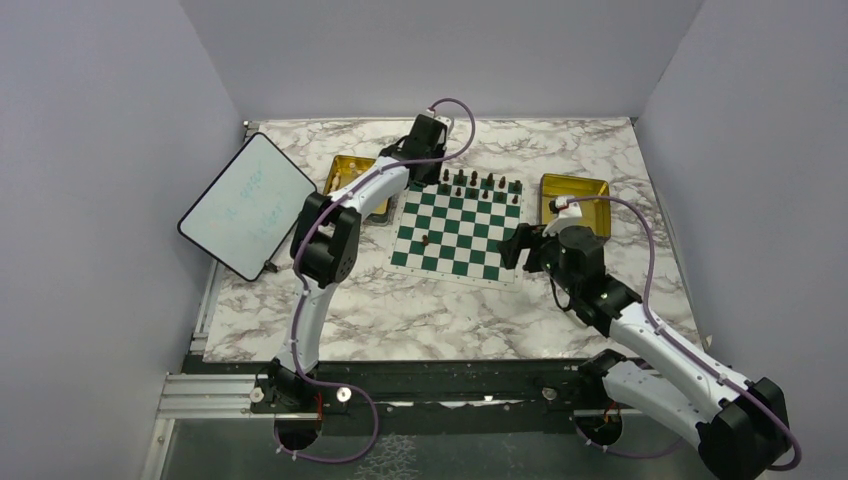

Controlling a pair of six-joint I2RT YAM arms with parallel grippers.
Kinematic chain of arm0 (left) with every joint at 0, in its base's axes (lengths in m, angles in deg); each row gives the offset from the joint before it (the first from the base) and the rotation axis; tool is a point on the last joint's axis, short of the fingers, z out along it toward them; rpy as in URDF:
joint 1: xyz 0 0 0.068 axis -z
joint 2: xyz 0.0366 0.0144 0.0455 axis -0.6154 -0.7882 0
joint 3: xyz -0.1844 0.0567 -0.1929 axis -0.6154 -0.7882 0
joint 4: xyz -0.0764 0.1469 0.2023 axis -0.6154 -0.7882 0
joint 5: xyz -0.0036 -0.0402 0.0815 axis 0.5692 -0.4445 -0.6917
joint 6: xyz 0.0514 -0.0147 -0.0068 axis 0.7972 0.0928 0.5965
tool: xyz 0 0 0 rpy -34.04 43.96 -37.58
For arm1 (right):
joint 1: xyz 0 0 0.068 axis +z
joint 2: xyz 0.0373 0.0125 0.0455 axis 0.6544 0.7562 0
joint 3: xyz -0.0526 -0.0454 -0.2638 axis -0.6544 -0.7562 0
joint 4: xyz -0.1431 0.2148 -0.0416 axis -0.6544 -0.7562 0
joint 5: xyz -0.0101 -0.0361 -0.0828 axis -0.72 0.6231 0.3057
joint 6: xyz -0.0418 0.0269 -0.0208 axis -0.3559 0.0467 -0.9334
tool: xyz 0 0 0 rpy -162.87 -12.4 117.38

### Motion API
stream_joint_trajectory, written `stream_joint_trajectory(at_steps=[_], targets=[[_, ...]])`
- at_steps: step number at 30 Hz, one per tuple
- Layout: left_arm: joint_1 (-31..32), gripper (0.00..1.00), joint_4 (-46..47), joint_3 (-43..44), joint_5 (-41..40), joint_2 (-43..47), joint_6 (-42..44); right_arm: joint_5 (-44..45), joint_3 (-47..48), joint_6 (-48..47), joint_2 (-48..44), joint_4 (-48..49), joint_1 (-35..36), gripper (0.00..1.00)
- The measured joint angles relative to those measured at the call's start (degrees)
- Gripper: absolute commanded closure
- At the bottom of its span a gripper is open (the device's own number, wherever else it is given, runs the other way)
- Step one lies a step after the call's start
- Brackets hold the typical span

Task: Set up the chess pieces on the board
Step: Place the chess piece on the chessboard.

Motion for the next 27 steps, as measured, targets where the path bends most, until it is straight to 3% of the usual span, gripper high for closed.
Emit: stream_joint_trajectory(at_steps=[27], targets=[[-0.6,0.89,0.1,2.1,0.0,-4.1,0.5,0.3,1.1,-0.5,1.2,-2.3,0.0,0.15]])
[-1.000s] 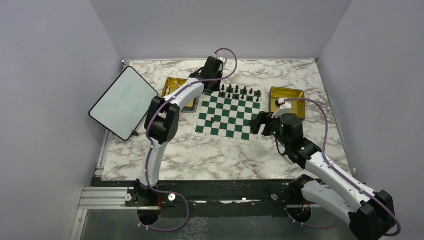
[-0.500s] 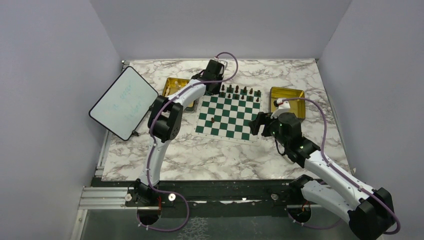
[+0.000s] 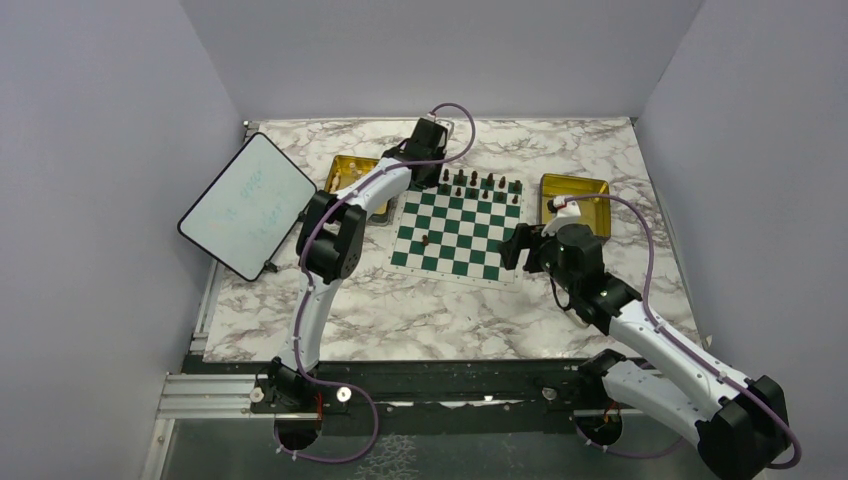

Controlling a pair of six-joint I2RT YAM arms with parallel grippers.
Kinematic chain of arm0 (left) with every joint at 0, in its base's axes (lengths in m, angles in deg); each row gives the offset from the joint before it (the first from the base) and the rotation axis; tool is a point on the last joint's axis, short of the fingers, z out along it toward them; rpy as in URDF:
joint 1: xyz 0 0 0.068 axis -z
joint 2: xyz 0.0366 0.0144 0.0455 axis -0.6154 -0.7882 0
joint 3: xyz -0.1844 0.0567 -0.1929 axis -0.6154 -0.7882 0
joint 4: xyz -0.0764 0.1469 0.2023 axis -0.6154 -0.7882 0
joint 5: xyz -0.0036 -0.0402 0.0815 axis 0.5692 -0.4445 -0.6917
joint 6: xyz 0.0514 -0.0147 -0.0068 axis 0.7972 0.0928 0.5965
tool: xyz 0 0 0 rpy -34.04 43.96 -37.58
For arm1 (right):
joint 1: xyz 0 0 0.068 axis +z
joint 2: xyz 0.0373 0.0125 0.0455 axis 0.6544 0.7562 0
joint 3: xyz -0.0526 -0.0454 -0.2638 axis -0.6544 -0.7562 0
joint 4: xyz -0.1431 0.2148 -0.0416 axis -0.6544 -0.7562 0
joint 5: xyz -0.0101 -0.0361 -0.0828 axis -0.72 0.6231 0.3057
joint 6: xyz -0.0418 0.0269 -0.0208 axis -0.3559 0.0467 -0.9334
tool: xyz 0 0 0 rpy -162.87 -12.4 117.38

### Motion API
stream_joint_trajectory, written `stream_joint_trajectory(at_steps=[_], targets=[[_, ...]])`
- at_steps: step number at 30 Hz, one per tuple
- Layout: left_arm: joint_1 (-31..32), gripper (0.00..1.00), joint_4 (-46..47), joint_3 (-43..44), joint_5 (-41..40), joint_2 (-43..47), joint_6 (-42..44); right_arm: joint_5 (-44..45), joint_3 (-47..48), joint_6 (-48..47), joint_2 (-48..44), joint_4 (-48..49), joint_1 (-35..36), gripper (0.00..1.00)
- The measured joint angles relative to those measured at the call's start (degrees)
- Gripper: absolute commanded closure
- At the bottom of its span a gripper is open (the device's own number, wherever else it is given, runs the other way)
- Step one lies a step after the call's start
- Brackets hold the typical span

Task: Set up the chess pieces on the board
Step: Place the chess piece on the chessboard.

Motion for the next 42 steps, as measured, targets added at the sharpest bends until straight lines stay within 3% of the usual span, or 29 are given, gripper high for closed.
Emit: stream_joint_trajectory(at_steps=[11,18,23,27,34,42], targets=[[-0.1,0.85,0.1,0.8,0.0,-2.0,0.0,0.3,0.0,-0.1,0.0,-0.2,0.0,0.15],[-0.1,0.71,0.3,0.9,0.1,-2.3,0.1,0.3,0.1,-0.2,-0.5,-0.3,0.0,0.15],[-0.1,0.64,0.3,0.9,0.4,-2.4,0.2,0.6,0.1,-0.2,-0.5,-0.3,0.0,0.04],[-0.1,0.61,0.2,0.9,1.5,-2.2,0.1,1.3,2.3,0.8,0.7,-2.0,0.0,0.03],[-0.4,0.54,-0.3,-0.5,5.7,2.1,-1.8,-0.3,7.2,3.0,6.1,-3.2,0.0,0.17],[-3.3,0.5,0.1,-6.0,13.6,14.5,-5.6,-4.8,9.4,8.2,16.5,-1.9,0.2,0.32]])
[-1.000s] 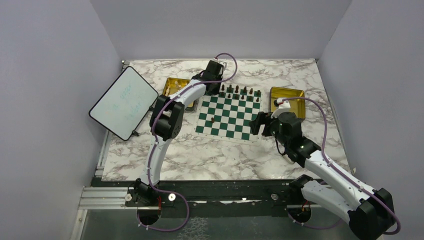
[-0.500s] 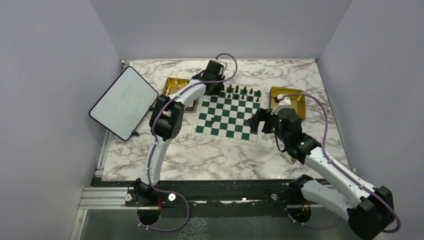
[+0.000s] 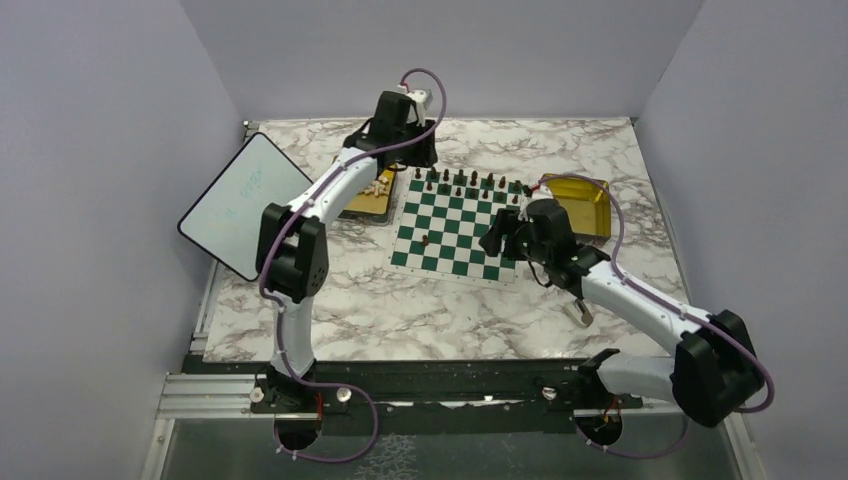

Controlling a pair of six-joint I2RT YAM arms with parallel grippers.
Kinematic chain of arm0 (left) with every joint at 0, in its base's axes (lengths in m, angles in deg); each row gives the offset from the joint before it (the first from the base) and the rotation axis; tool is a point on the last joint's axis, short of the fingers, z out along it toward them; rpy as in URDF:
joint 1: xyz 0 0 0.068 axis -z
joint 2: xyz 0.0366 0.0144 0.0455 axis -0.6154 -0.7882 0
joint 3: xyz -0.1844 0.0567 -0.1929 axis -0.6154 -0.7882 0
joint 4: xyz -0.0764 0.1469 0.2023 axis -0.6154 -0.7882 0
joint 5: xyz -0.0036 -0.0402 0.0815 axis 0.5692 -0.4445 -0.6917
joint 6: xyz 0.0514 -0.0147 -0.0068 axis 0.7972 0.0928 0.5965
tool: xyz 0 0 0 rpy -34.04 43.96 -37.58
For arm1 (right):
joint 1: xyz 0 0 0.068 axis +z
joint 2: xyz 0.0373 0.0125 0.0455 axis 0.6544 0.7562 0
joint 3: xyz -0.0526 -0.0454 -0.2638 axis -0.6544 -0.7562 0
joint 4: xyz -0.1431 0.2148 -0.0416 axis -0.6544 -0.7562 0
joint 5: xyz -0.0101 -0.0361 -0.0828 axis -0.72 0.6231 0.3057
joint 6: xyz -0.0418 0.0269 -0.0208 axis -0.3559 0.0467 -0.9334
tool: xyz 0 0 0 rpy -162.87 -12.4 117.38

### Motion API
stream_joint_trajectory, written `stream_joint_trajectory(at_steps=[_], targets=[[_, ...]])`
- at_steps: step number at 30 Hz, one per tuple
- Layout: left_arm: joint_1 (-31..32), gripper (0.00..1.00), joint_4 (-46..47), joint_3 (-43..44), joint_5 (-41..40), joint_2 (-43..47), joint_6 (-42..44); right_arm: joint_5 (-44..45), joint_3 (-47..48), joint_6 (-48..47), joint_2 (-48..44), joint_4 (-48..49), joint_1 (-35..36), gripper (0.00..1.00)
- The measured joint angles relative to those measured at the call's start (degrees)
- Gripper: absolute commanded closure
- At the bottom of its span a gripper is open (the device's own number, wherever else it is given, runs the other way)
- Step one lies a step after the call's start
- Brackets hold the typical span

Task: Set up the chess pieces on the board
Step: Place the chess piece on the chessboard, then pick up the chess piece from the chessboard.

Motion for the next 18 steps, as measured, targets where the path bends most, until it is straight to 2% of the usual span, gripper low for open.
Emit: stream_joint_trajectory(at_steps=[4,9,18], targets=[[-3.3,0.46,1.3,-7.7,3.7,8.2,-1.6,-1.3,1.6,1.6,6.7,1.3,1.8,0.33],[-7.3,0.33,2.6,-19.2,7.5,15.9,-3.2,-1.9,5.5,2.3,14.3,2.2,5.8,0.34],[-11.4,0.22,9.1,-47.1,9.8,33.2,-9.0,-1.0,16.5,2.3,28.2,3.7,11.3,0.42]])
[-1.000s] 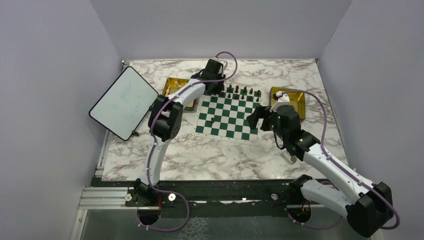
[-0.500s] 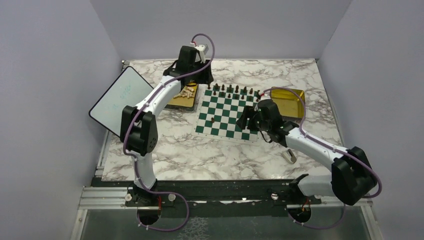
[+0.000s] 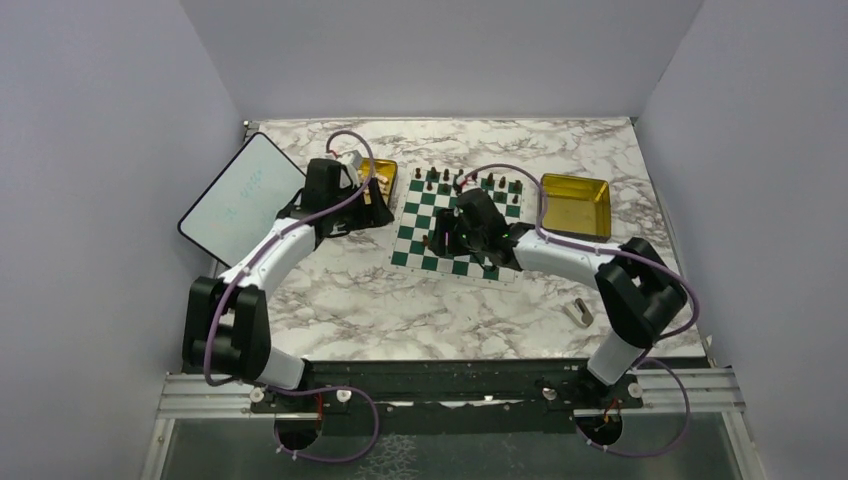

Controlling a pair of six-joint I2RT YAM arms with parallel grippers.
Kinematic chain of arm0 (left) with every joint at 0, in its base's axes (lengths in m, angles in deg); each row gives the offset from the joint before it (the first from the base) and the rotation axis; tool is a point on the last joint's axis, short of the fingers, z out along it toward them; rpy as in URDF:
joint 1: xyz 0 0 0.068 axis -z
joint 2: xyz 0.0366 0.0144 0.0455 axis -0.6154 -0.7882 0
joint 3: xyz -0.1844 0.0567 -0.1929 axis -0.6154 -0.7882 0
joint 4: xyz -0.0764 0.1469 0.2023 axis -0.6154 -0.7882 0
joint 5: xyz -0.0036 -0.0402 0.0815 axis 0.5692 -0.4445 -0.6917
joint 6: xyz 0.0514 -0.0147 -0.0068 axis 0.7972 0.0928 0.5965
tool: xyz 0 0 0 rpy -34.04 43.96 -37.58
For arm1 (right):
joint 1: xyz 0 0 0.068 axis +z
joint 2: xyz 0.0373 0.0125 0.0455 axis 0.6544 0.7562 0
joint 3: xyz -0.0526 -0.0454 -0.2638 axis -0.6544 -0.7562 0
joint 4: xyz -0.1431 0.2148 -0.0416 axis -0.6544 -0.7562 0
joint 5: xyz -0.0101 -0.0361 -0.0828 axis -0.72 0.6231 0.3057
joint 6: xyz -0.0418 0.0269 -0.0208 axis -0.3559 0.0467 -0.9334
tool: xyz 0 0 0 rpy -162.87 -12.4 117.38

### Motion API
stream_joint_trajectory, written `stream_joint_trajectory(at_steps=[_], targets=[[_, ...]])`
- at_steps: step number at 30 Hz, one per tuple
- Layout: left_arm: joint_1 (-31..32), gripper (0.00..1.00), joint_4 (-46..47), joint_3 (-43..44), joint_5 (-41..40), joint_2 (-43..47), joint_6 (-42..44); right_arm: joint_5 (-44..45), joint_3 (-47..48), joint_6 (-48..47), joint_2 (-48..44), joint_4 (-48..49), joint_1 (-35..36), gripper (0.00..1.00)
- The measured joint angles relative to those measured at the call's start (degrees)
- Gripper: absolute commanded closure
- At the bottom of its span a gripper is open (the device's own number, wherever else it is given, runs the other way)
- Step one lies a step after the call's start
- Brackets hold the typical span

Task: Set up the chess pieces on the board
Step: Pick up the chess piece from the chessboard.

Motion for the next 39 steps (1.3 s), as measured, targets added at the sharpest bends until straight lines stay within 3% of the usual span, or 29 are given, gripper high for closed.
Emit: stream_joint_trajectory(at_steps=[5,11,16,28,39], targets=[[-1.0,0.19,2.6,-8.7,-1.2,9.4,-2.4,1.5,5.7,-0.8,5.9,0.1,1.2,0.46],[-1.2,0.18,3.1,-12.0,-3.8,14.7,-1.9,3.3,10.8,-1.7,12.4,-0.5,1.5,0.53],[-1.2,0.18,3.3,-12.2,-4.6,15.8,-1.1,4.2,13.5,-2.7,15.7,-1.7,1.5,0.61],[-1.2,0.18,3.5,-12.2,-4.3,15.9,-1.1,4.9,17.5,-3.9,18.7,-2.5,1.6,0.63],[-1.2,0.18,3.5,-12.2,-3.4,15.9,-1.0,4.9,18.0,-4.1,20.1,-4.2,2.0,0.7]])
